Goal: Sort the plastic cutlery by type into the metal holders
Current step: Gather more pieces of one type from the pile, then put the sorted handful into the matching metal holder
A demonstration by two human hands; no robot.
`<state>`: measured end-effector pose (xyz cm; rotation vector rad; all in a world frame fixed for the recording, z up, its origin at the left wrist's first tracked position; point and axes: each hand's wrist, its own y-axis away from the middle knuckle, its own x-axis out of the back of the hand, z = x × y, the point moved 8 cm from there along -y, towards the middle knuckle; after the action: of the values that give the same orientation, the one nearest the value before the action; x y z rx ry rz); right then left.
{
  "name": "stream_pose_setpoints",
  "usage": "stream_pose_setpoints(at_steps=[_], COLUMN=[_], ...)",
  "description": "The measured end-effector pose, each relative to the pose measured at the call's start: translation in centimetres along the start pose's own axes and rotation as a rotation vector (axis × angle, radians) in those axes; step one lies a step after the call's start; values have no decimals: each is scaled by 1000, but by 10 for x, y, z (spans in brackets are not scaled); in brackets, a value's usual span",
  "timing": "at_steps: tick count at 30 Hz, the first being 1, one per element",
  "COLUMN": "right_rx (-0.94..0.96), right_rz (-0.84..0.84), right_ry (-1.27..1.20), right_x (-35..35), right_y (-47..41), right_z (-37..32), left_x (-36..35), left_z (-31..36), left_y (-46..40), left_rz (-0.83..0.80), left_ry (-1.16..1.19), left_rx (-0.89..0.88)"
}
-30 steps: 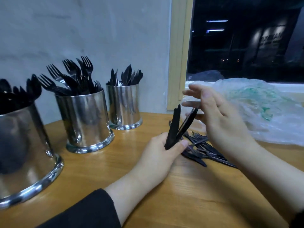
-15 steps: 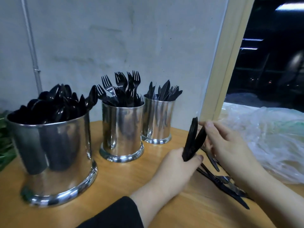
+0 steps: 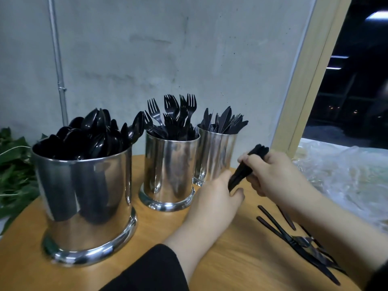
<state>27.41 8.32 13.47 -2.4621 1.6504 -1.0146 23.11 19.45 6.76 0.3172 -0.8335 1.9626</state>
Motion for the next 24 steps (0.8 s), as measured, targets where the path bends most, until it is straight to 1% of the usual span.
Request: stream_pose_setpoints(at_steps=[2, 4, 9, 12, 14, 16, 19, 22, 24], right_rx=[28, 62, 209, 246, 219, 146, 30, -17, -29], right_rz=[-3, 30, 259, 323, 350, 312, 188, 52, 34], right_ry=[-51, -88, -152, -10, 113, 256, 474, 539, 577], right_x=[2, 12, 52, 52, 45, 32, 9, -12, -16], right_y=[-9, -26, -75, -114, -141, -163, -179, -177, -172], right_z=[-10, -24, -80, -97, -98, -92, -71, -55, -51], left_x=[11, 24, 53, 56, 56, 56, 57, 56, 55], left_z=[-4, -6, -7, -5, -5, -3, -1, 2, 3], left_y=[-3, -5, -9, -10, -9, -9, -9, -8, -7], left_rz=[54, 125, 275, 328, 344, 336, 320, 305, 301], left_ry=[26, 52, 154, 183, 196, 203, 164, 132, 114], left_rx=[-4, -17, -46, -86, -107, -106, -104, -99, -103])
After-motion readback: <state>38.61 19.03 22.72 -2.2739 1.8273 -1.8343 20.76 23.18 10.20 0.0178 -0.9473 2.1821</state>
